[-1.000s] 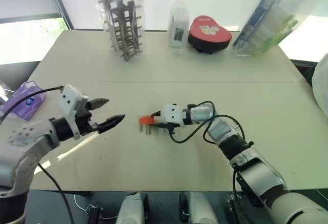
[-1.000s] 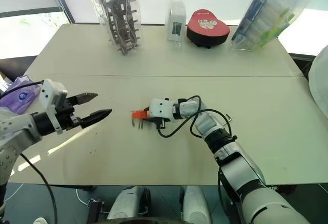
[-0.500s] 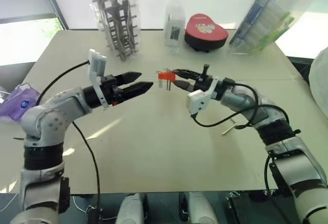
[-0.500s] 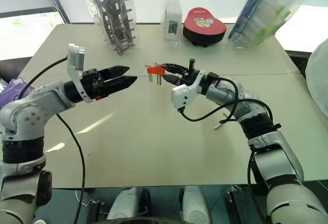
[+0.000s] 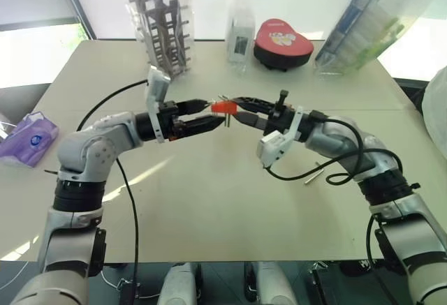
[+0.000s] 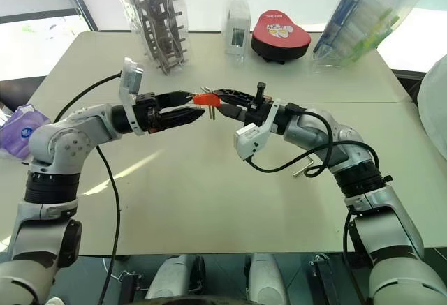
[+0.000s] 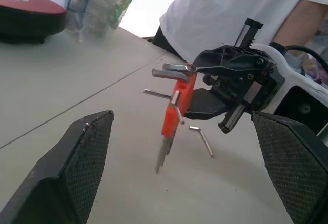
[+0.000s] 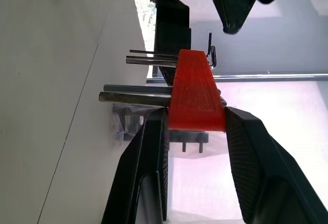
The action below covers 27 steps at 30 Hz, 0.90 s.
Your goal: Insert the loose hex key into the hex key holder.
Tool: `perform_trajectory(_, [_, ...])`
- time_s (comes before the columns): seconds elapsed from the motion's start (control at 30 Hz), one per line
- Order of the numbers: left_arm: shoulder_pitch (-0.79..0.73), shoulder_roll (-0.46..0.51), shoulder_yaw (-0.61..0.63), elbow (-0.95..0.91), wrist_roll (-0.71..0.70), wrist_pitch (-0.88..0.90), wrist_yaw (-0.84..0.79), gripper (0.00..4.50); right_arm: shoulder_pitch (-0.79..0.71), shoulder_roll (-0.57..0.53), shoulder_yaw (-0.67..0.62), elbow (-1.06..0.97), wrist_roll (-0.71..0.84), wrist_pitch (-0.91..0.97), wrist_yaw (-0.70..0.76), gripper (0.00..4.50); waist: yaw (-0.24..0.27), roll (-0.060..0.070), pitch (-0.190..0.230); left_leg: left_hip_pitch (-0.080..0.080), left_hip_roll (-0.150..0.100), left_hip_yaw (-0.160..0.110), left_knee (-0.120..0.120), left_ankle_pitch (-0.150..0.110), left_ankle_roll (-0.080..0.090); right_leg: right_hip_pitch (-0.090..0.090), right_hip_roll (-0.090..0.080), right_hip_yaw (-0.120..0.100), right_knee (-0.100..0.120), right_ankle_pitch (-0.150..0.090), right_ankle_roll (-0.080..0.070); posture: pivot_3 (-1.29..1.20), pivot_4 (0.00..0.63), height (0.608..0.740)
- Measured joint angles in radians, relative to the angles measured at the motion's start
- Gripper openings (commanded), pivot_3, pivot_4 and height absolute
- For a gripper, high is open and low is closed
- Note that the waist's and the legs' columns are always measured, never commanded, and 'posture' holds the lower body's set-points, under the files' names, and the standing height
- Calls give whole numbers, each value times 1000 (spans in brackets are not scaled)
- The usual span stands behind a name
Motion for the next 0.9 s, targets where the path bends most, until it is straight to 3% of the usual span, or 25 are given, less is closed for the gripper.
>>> perform_trajectory(0.2, [-11, -24, 0, 19, 19, -18, -5, 4500, 1, 0, -1, -27, 21, 23, 29, 1014, 1, 0, 0, 0, 0, 0, 0, 0, 0, 0, 0, 0, 0, 0, 0, 0, 150, 740])
perform_trajectory(0.23, [-12, -27, 0, 20, 20, -19, -6, 4245, 2, 0, -1, -27, 22, 27, 33, 1014, 1, 0, 0, 0, 0, 0, 0, 0, 0, 0, 0, 0, 0, 0, 0, 0, 150, 740])
perform_trajectory(0.3, [-13, -32, 0, 23, 26, -20, -8, 3642, 2, -1, -1, -27, 26, 30, 41, 1014, 1, 0, 0, 0, 0, 0, 0, 0, 0, 0, 0, 0, 0, 0, 0, 0, 150, 740])
perform_trajectory(0.53, [-18, -55, -6, 30, 40, -34, -31, 85, 5, -9, -8, -37, 39, 42, 54, 1014, 3, 0, 0, 0, 0, 0, 0, 0, 0, 0, 0, 0, 0, 0, 0, 0, 150, 740])
perform_trajectory(0.8, [-23, -76, -22, 36, 68, -43, -40, 29, 16, -30, -17, -46, 49, 43, 85, 1014, 3, 0, 0, 0, 0, 0, 0, 0, 0, 0, 0, 0, 0, 0, 0, 0, 150, 740])
perform_trajectory(0.9, [-23, -77, -24, 38, 75, -43, -41, 0, 26, -32, -19, -61, 72, 53, 111, 2375, 3, 0, 0, 0, 0, 0, 0, 0, 0, 0, 0, 0, 0, 0, 0, 0, 150, 740])
